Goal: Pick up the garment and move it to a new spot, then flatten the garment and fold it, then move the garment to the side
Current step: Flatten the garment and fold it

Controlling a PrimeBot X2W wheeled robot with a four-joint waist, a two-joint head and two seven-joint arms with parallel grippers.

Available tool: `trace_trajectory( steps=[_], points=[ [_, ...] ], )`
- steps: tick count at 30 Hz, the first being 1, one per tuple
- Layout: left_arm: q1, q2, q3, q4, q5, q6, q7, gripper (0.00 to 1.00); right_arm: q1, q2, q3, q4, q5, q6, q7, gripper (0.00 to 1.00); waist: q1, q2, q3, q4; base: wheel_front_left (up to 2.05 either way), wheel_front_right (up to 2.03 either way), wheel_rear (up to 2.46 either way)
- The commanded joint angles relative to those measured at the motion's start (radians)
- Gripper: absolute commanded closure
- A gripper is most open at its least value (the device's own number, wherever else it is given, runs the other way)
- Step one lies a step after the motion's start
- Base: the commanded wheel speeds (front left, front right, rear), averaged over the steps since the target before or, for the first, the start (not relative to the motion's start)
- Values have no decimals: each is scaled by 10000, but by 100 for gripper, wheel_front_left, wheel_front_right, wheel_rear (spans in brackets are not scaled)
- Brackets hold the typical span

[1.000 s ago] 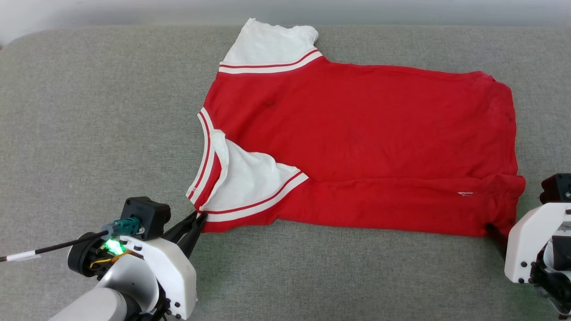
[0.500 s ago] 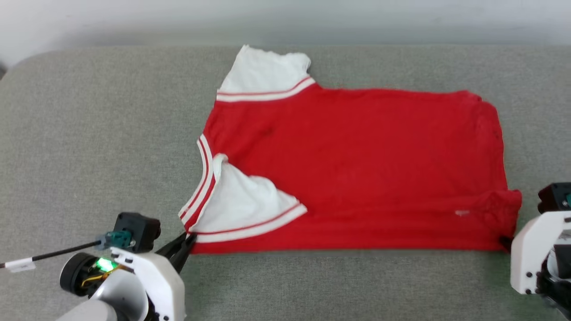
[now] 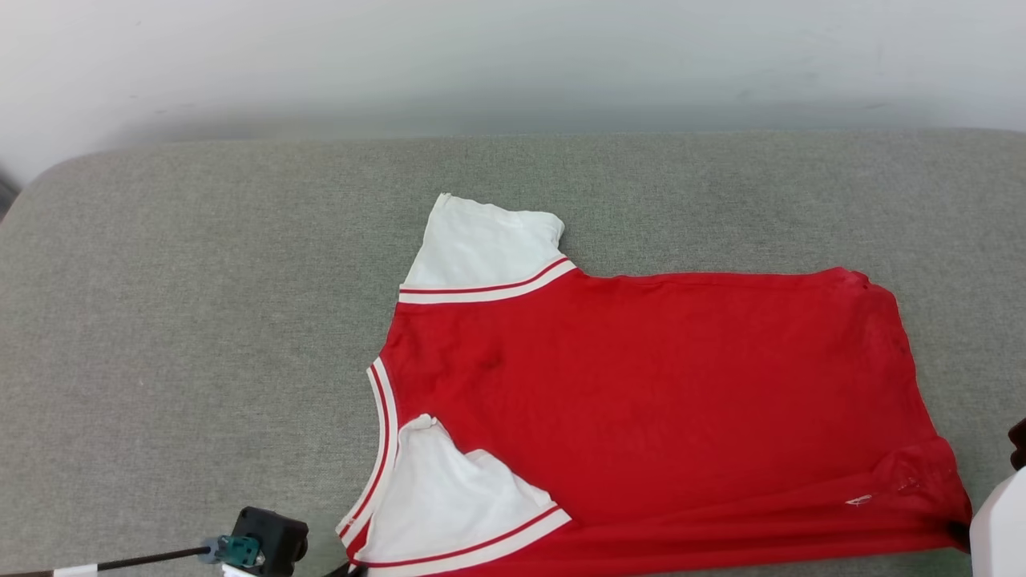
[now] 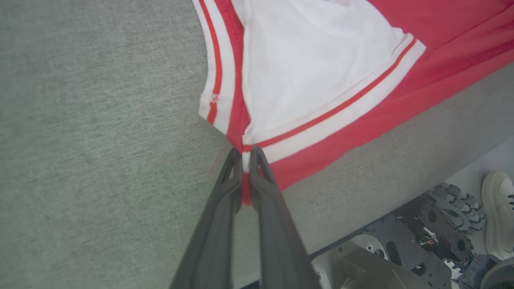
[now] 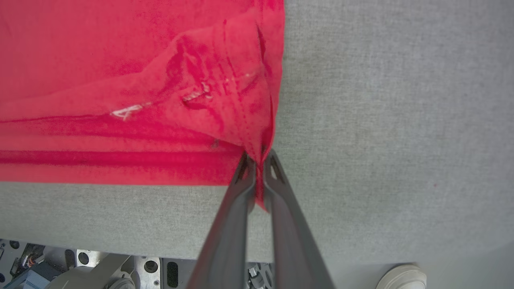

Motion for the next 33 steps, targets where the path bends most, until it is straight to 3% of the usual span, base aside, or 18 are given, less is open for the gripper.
trace_trajectory(
  steps=[1,6,7,8,9,12,16,20,25,30,33],
  points=[
    [152,-106,-26,97,-117,-22,-47,100,181,-22,-98,-115,-42,-14,21,100,0,0,23,3,0,0,0],
    [14,-544,-161,554,-199,-344,-243,100,302,315,54,-103,-69,-12,27,100,0,0,165,13,0,0,0],
    [-73,-609,-175,684,-157,-402,-285,95,269,349,77,-52,-121,-12,-19,73,0,0,190,31,0,0,0],
    [-156,-662,-204,814,-111,-470,-311,47,220,359,108,-6,-190,-12,-92,0,0,0,206,51,0,0,0],
    [-233,-723,-236,950,-51,-523,-349,0,156,374,104,47,-252,-11,-184,0,0,0,212,72,0,0,0],
    [-434,-940,-178,1241,84,-626,-654,0,-65,485,59,152,-262,-11,-529,0,0,0,171,124,0,0,0],
    [-610,-1169,263,1430,216,-716,-1679,0,-387,856,-236,17,59,-9,-966,0,0,0,-22,181,0,0,0],
    [-857,-1427,818,1458,452,-604,-2903,0,-713,832,-487,-514,36,-9,-1601,0,0,0,-231,232,0,0,0],
    [-935,-2029,1544,1648,731,-320,-4525,0,-1198,1223,-688,-1074,-164,-9,-3102,0,0,0,-467,208,0,0,0],
    [-920,-2681,2332,1511,1552,-304,-4943,0,-1415,1668,-508,-1593,-22,-9,-4902,0,0,0,-557,167,0,0,0],
    [-702,-3495,3319,1101,2327,-379,-4958,0,-1309,1825,-434,-1803,-163,-9,-6032,0,0,0,-514,147,0,0,0]
  ],
)
